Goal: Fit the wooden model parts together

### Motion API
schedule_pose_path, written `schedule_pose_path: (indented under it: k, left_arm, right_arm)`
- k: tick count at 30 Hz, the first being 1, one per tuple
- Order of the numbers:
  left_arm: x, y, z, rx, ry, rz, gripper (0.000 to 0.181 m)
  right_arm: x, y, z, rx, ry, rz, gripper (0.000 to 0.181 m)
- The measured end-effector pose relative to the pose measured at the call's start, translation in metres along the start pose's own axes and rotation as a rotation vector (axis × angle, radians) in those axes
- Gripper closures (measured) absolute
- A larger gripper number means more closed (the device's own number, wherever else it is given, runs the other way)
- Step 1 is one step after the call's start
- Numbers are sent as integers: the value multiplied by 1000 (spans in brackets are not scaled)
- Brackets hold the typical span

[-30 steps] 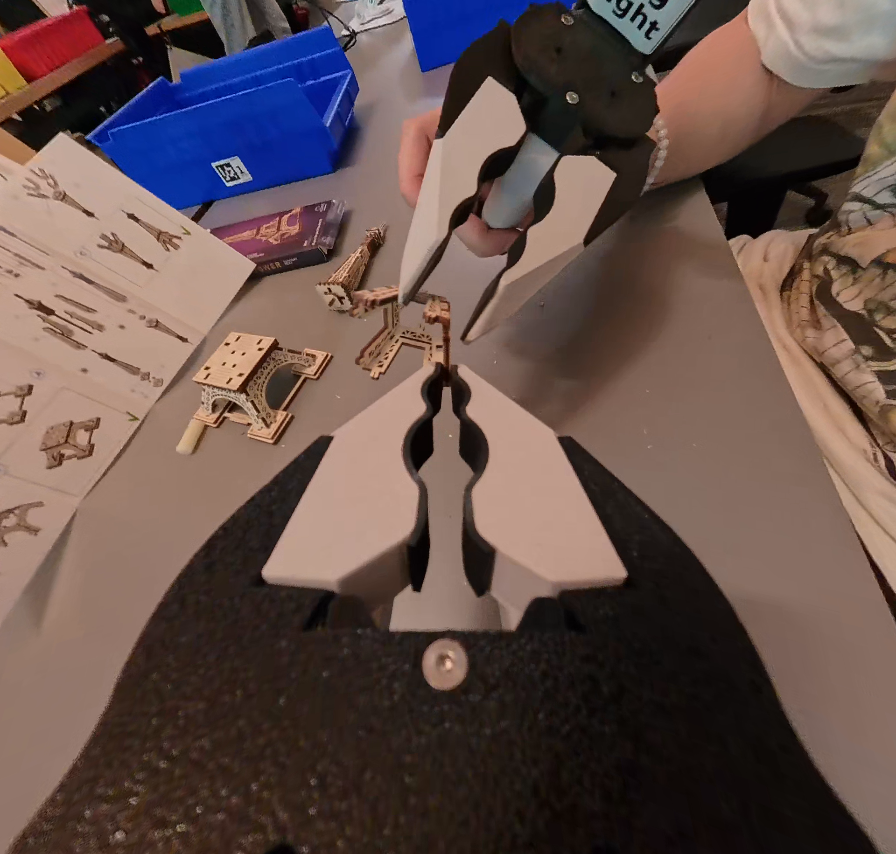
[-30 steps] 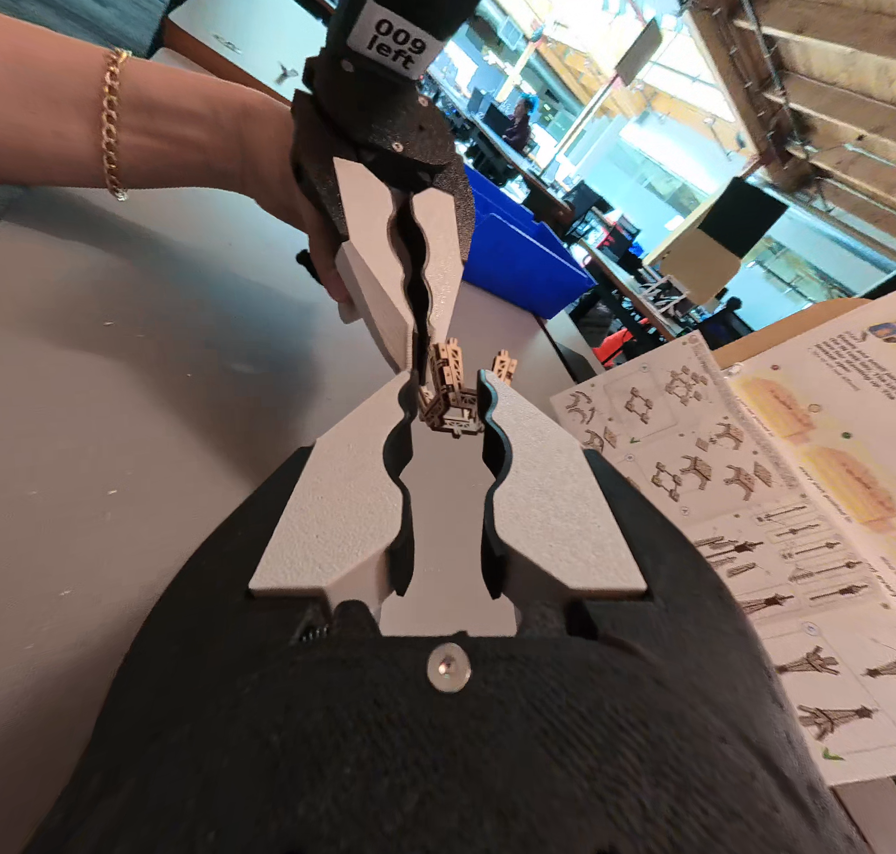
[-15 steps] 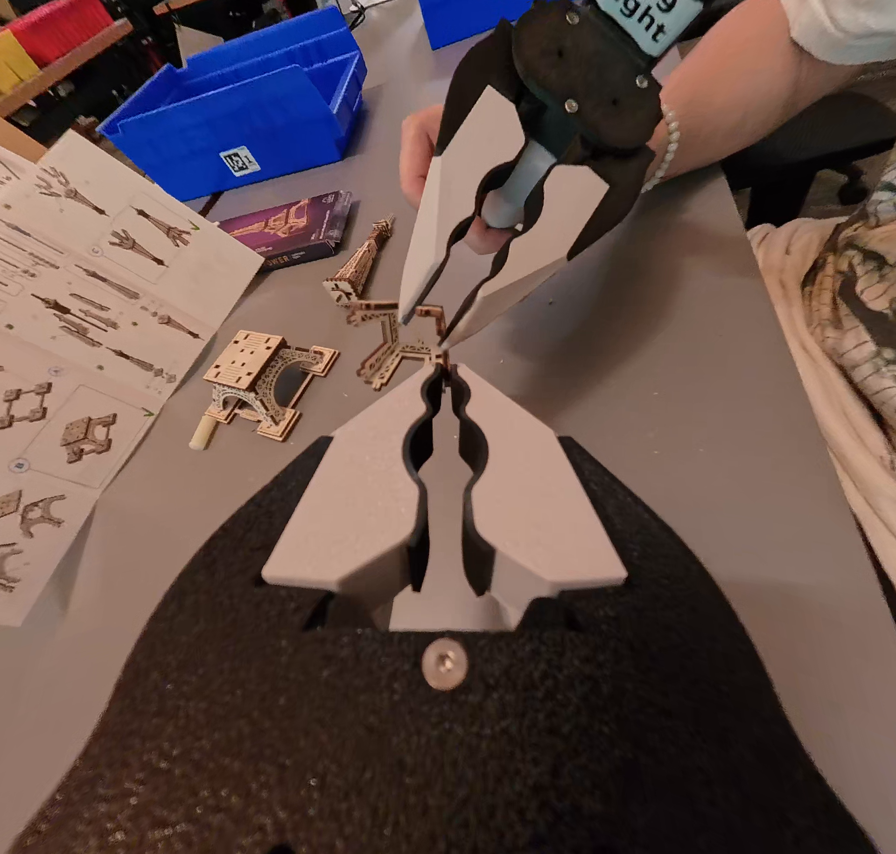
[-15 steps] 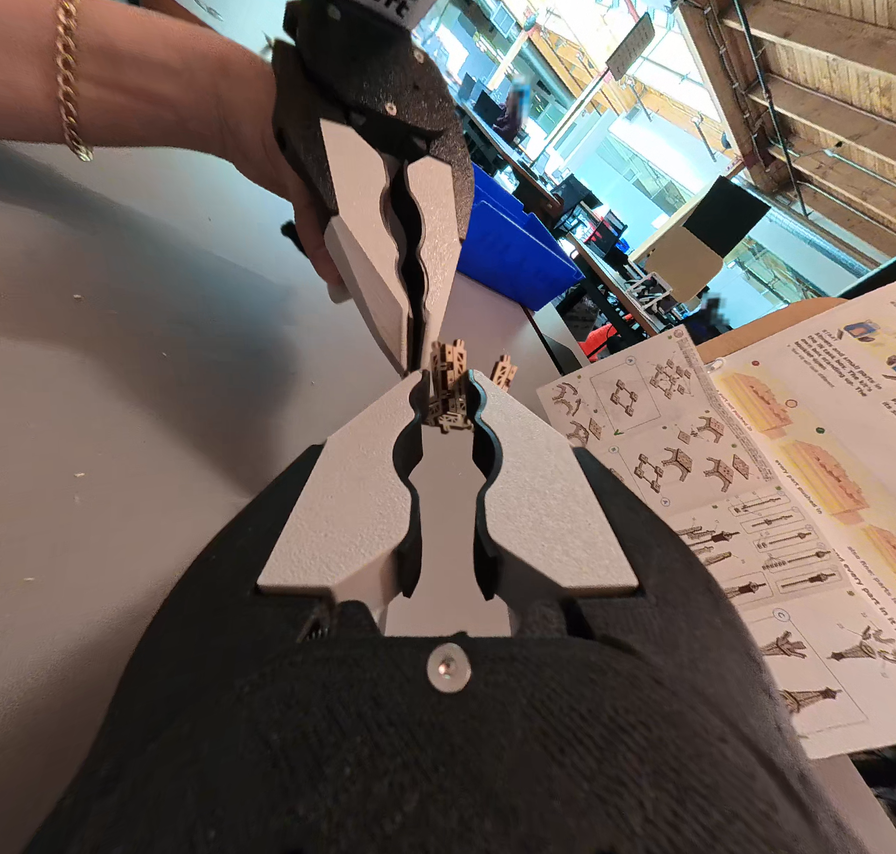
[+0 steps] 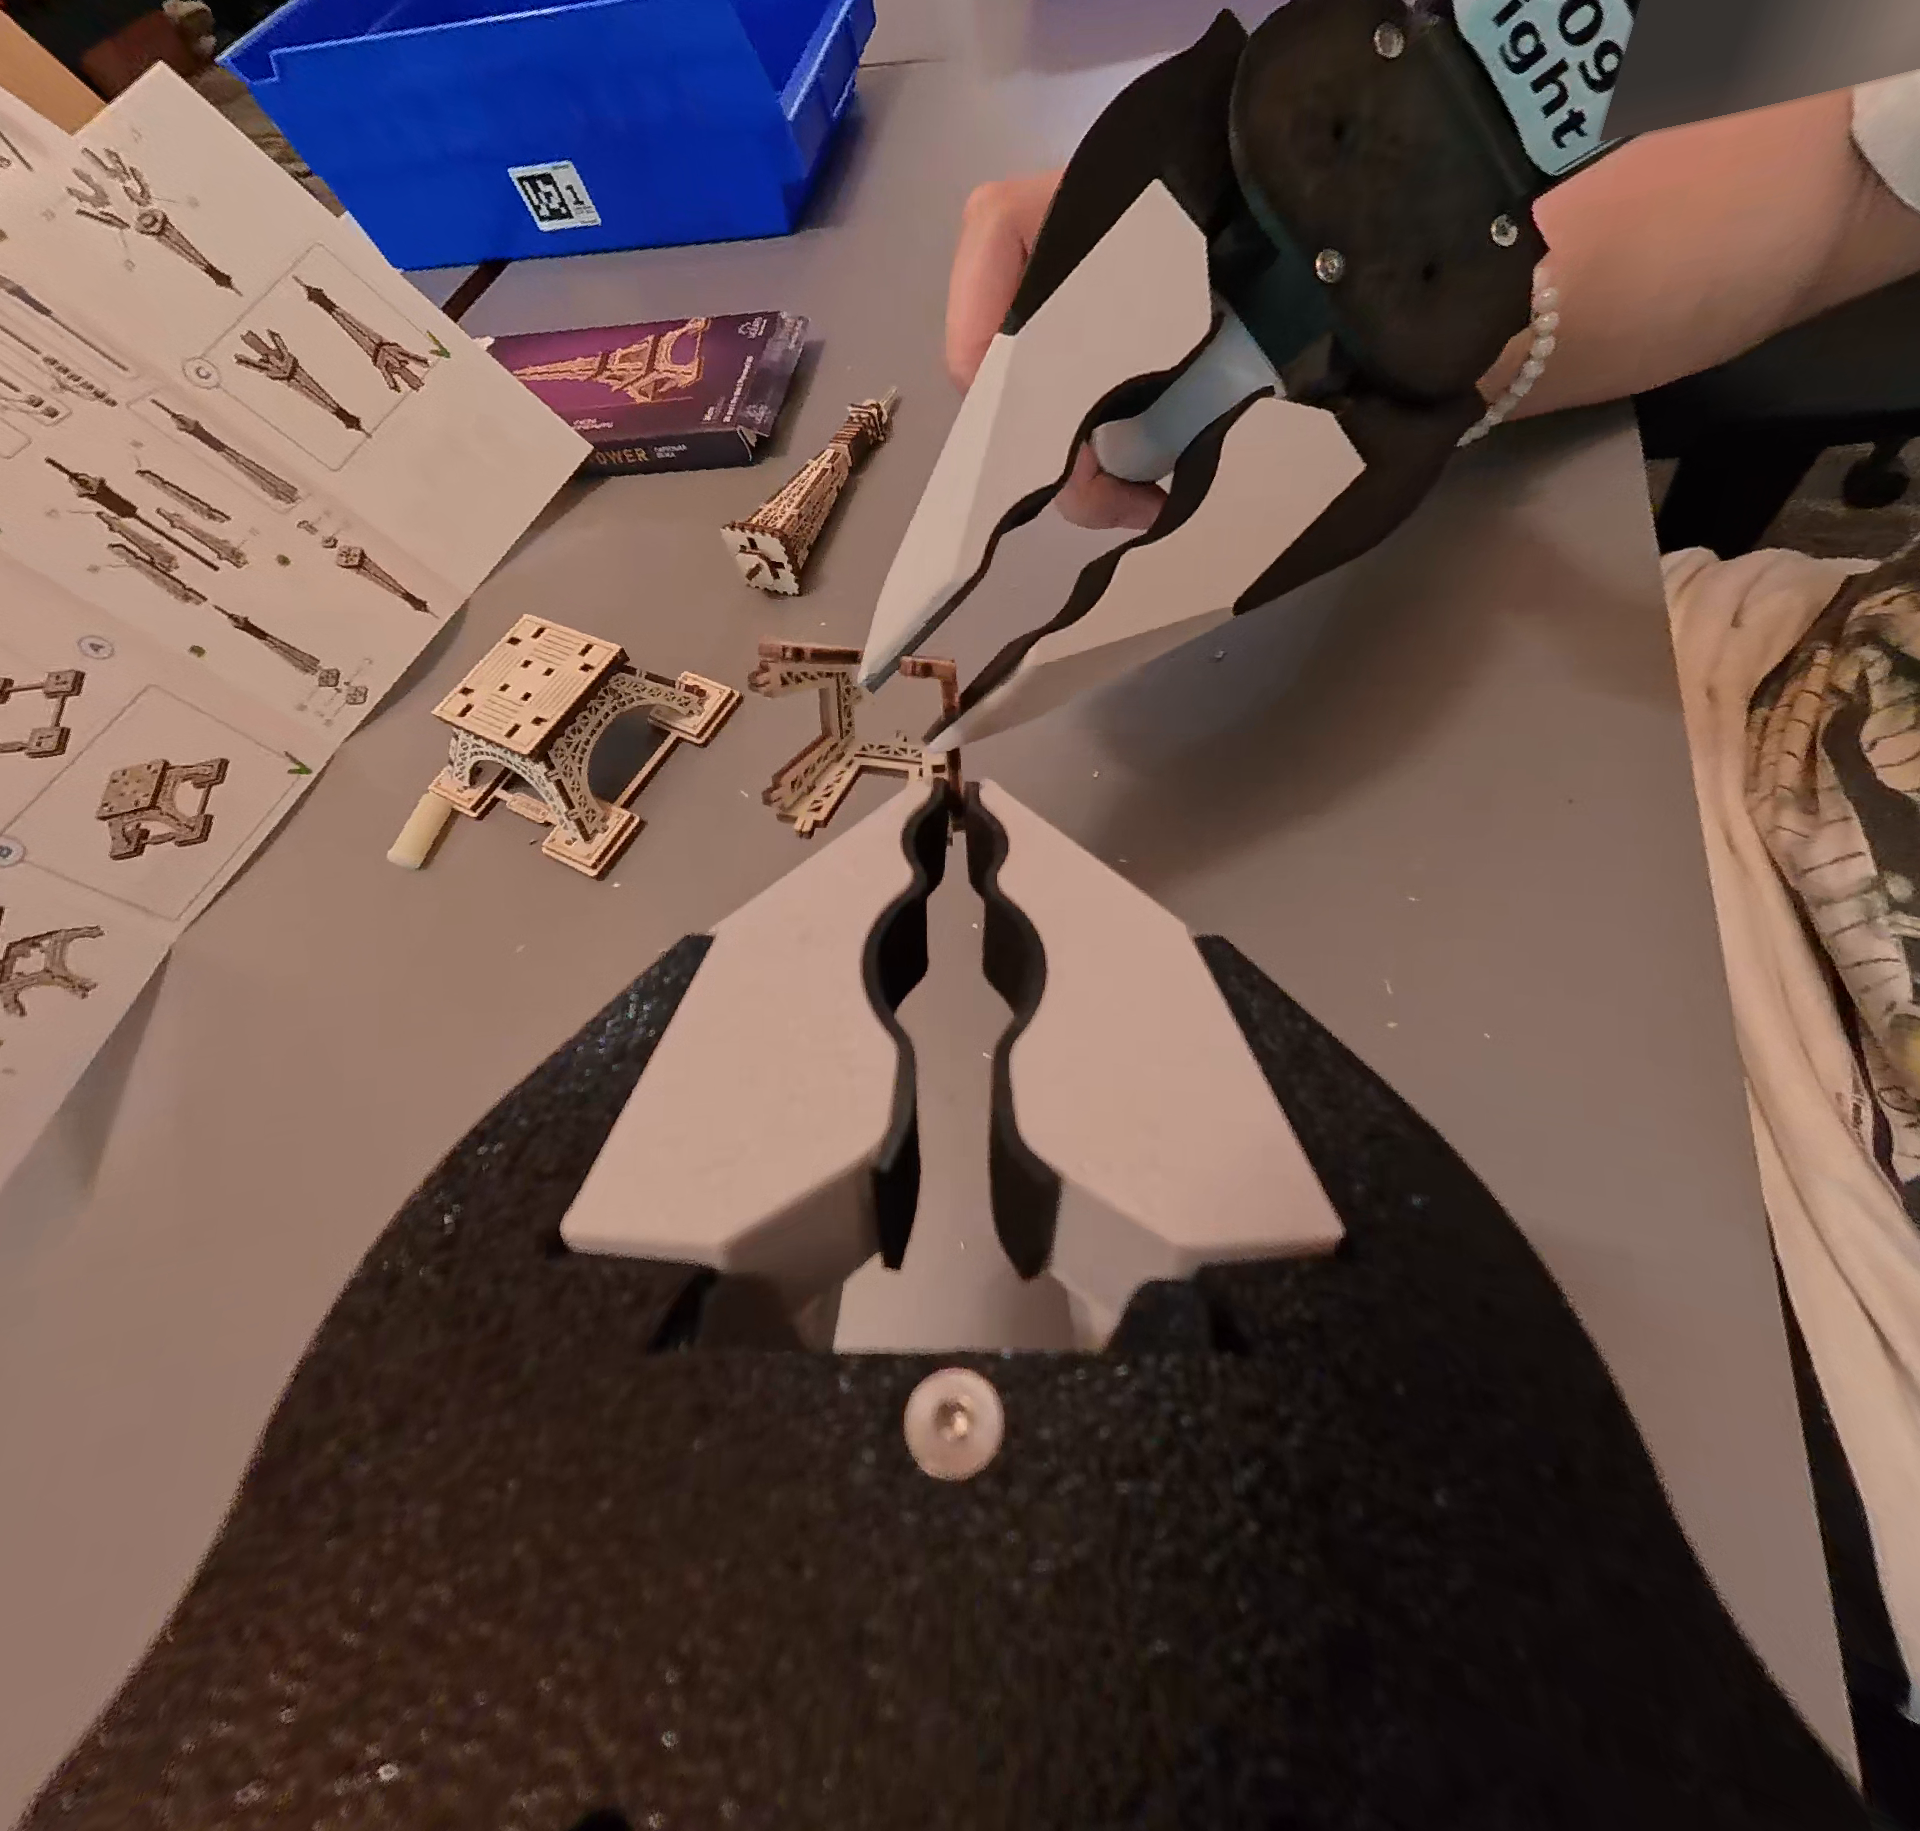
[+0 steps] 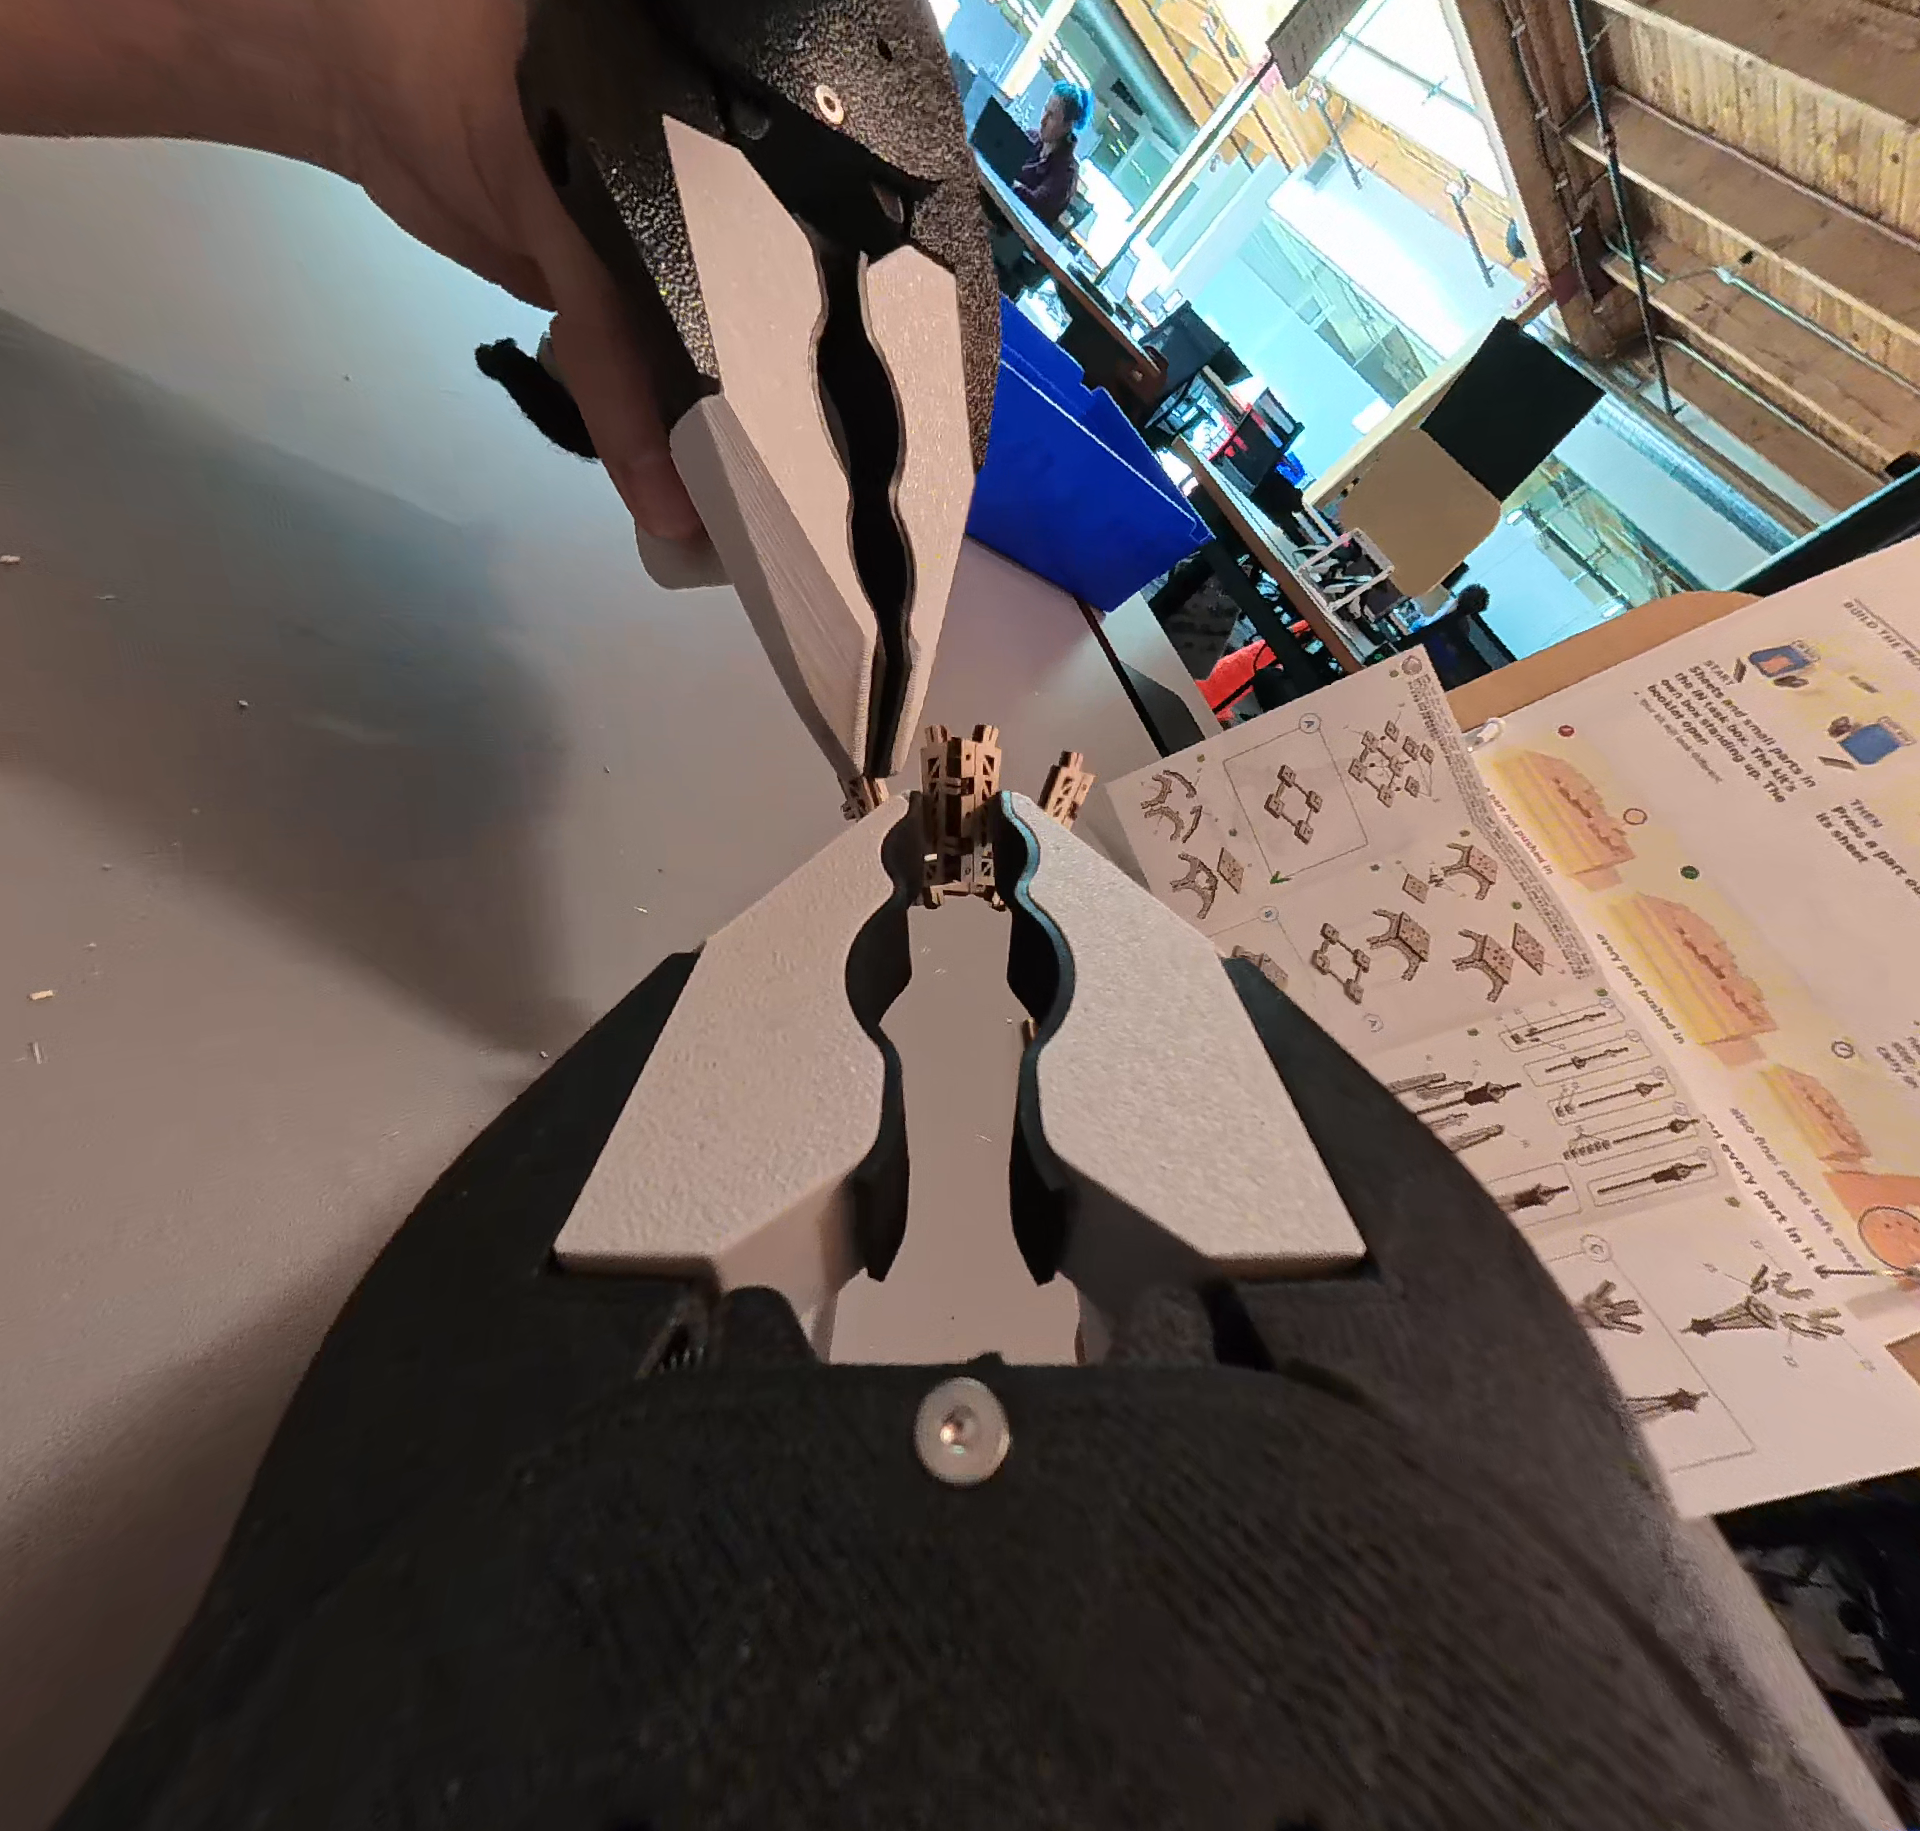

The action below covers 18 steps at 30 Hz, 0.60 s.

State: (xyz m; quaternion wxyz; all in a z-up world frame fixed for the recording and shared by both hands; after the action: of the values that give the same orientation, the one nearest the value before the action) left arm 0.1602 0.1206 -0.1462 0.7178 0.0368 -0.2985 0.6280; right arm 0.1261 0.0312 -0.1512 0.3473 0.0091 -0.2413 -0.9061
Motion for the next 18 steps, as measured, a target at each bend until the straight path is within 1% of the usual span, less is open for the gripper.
schedule_pose_path:
  k: [3, 5, 7, 10, 13, 15, 16, 18]
  left_arm:
    - [1, -1, 2, 9, 16, 8, 181]
    - [4, -3, 9, -2, 62, 46, 170]
    - [11, -5, 17, -30, 128, 78, 159]
    - [22, -6, 29, -49, 241, 111, 156]
    - [25, -6, 36, -33, 332, 122, 153]
    - [20, -8, 36, -20, 330, 144, 152]
    - [19, -9, 37, -24, 327, 163, 151]
    - [17, -10, 40, -40, 329, 196, 151]
  right_arm:
    - [1, 3, 0, -92, 23, 37, 172]
    - [2, 7, -2, -251, 61, 100, 172]
    - [4, 17, -3, -480, 125, 173, 172]
    - [11, 38, -1, -937, 292, 339, 172]
    - [15, 52, -4, -1379, 447, 577, 172]
    - [14, 53, -9, -1565, 510, 672, 172]
    - [12, 52, -11, -1622, 524, 694, 172]
    - [9, 45, -10, -1685, 503, 745, 172]
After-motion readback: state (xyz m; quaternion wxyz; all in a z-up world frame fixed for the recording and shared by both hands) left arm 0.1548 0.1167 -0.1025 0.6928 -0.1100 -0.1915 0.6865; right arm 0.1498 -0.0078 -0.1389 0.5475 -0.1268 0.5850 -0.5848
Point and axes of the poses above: each gripper's, where its closed fingertips meet, x back along the fingers, z out of its top, y = z × x across the jaws, the point moved 6 cm from there along x, back along the fingers, and after that the axes turned 13 degrees about -x, right-handed, at the moved point
